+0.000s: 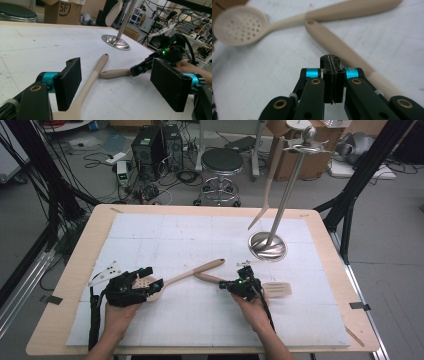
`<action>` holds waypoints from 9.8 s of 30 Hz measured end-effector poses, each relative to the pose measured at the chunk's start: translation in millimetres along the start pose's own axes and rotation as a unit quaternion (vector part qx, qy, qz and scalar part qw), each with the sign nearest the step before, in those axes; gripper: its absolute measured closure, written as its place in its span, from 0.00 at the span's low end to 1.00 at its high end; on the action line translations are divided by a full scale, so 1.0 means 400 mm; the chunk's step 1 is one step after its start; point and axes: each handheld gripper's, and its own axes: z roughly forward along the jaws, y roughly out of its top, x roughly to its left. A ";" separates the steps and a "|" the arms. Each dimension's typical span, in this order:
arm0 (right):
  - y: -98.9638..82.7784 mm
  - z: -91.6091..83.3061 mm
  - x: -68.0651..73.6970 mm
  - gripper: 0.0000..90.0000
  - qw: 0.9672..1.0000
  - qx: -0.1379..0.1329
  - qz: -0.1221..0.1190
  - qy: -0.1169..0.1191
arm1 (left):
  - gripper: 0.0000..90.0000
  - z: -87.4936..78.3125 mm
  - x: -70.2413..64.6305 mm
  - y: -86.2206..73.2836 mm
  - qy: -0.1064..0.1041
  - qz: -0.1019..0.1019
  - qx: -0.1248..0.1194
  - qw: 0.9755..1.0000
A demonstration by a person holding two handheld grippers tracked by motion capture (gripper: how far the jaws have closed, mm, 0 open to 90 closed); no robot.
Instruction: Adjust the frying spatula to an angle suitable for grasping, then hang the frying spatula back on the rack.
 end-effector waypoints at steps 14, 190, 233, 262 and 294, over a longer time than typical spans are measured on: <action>0.017 -0.050 -0.071 1.00 0.996 -0.021 0.058 -0.068 | 0.28 0.004 -0.006 0.000 -0.003 0.004 0.002 1.000; -0.010 -0.078 -0.013 0.57 0.994 -0.056 0.089 0.027 | 0.27 0.011 -0.011 0.000 -0.006 -0.004 0.007 1.000; 0.023 -0.108 -0.056 0.61 0.995 0.052 0.083 0.002 | 0.27 0.018 -0.010 -0.002 -0.010 -0.008 0.009 1.000; 0.029 -0.085 -0.072 0.59 0.992 0.092 0.086 -0.001 | 0.27 0.028 -0.009 -0.003 -0.014 -0.007 0.011 1.000; 0.024 -0.058 -0.070 0.59 0.989 0.122 0.083 -0.007 | 0.27 0.029 -0.010 -0.002 -0.015 -0.007 0.012 1.000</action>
